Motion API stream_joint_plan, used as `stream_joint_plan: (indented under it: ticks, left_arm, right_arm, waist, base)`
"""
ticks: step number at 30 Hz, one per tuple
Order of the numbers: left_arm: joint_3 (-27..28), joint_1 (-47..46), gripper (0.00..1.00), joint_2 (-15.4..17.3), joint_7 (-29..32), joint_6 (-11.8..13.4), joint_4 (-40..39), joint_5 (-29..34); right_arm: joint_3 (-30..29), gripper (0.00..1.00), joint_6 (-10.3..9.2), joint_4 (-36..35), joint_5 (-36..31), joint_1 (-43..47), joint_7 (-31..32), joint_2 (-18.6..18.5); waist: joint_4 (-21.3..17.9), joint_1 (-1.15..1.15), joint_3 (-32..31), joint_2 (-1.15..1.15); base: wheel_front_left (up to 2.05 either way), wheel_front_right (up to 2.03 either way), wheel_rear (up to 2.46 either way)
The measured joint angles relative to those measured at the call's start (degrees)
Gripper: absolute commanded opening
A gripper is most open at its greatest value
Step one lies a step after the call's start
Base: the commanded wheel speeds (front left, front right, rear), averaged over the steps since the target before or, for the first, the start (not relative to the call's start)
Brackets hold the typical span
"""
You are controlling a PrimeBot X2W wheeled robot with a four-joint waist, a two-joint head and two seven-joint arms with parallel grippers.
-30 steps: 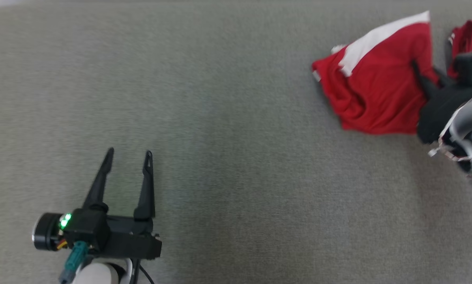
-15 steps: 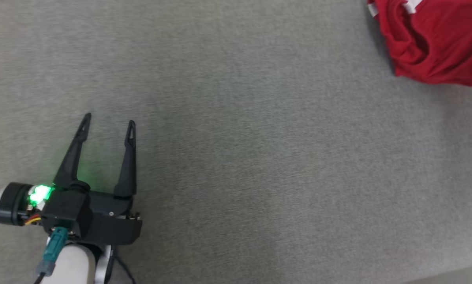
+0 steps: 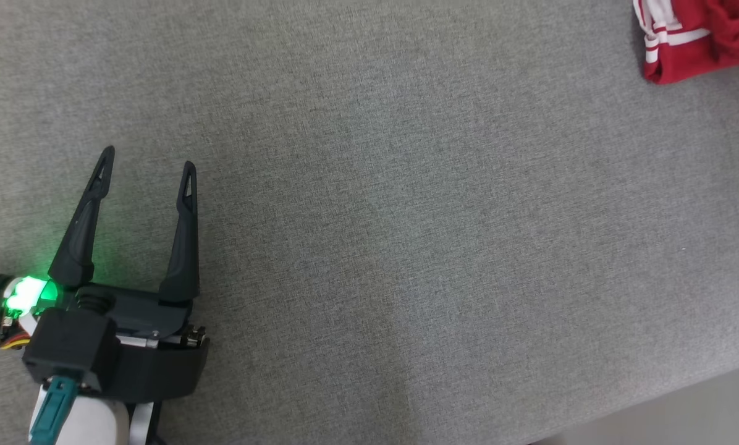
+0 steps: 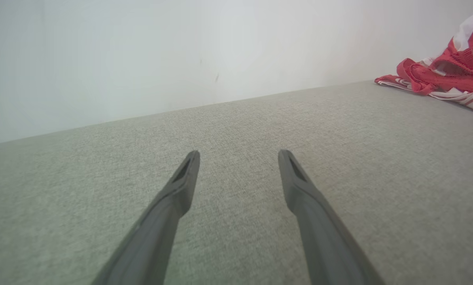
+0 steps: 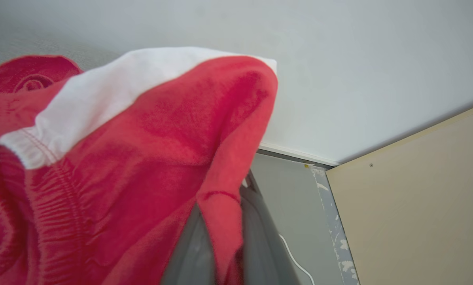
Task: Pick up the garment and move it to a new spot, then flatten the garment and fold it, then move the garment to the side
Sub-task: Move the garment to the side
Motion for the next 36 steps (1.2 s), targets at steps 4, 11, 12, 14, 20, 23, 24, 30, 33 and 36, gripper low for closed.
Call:
stream_joint_plan:
  ticks: [4,11,12,14,20,23,24,30,33,36]
  left_arm:
    - [-0.13,0.20,1.00,0.16,0.41,0.33,-1.48,0.26]
    - [-0.18,0.41,1.00,0.44,0.74,0.76,-2.34,0.26]
    - [-0.23,0.41,1.00,0.46,0.74,0.81,-2.33,0.25]
    - [-0.27,0.40,1.00,0.43,0.68,0.86,-2.12,0.22]
    - [-0.25,1.00,1.00,-0.33,-1.51,1.51,1.02,-1.29]
    - [0.03,2.14,1.00,-0.96,-3.03,1.94,3.05,-2.33]
    - [0.19,2.72,1.00,-1.18,-3.53,2.09,3.74,-2.72]
    - [1.55,6.69,1.00,-2.31,-5.75,3.21,7.70,-5.14]
    - [2.09,8.56,1.00,-2.82,-6.43,3.47,9.09,-6.13]
    - [2.59,9.99,1.00,-3.15,-7.06,3.70,10.51,-6.84]
  right_arm:
    - [0.80,0.00,0.00,2.78,0.11,-1.71,-0.99,0.35]
    - [1.66,1.00,0.00,7.87,0.09,-4.10,-2.96,2.13]
    - [1.64,1.00,0.00,8.59,-0.14,-4.48,-3.63,2.19]
    - [1.35,1.00,0.00,9.82,-0.33,-5.34,-5.34,2.37]
    - [1.21,1.00,0.00,10.99,-0.76,-6.34,-9.39,3.41]
    - [0.69,1.00,0.00,9.94,-0.67,-6.31,-10.85,4.45]
    - [0.24,1.00,0.00,9.27,-0.26,-6.15,-11.17,4.88]
    - [-4.55,1.00,0.00,2.04,0.09,-1.88,-11.80,7.69]
    - [-8.61,1.00,0.00,-2.97,-1.44,2.81,-11.88,8.84]
    - [-12.93,1.00,0.00,-6.76,-3.57,9.45,-11.88,10.42]
  waist:
    - [-0.17,0.00,1.15,0.00]
    - [-0.05,0.00,1.85,0.00]
    - [-0.01,0.00,1.85,0.00]
    - [0.11,0.00,1.68,0.00]
    - [0.47,0.00,-0.72,0.00]
    - [0.74,0.00,-2.80,0.00]
    - [0.84,0.00,-3.60,0.00]
    - [1.63,0.00,-9.20,0.00]
    - [2.14,0.00,-12.30,0.00]
    - [2.80,0.00,-15.48,0.00]
  base:
    - [0.00,0.00,0.00]
    - [0.00,0.00,0.00]
    - [0.00,0.00,0.00]
    - [0.00,0.00,0.00]
    - [0.00,0.00,0.00]
    - [0.00,0.00,0.00]
    - [0.00,0.00,0.00]
    - [0.00,0.00,0.00]
    - [0.00,0.00,0.00]
    - [0.00,0.00,0.00]
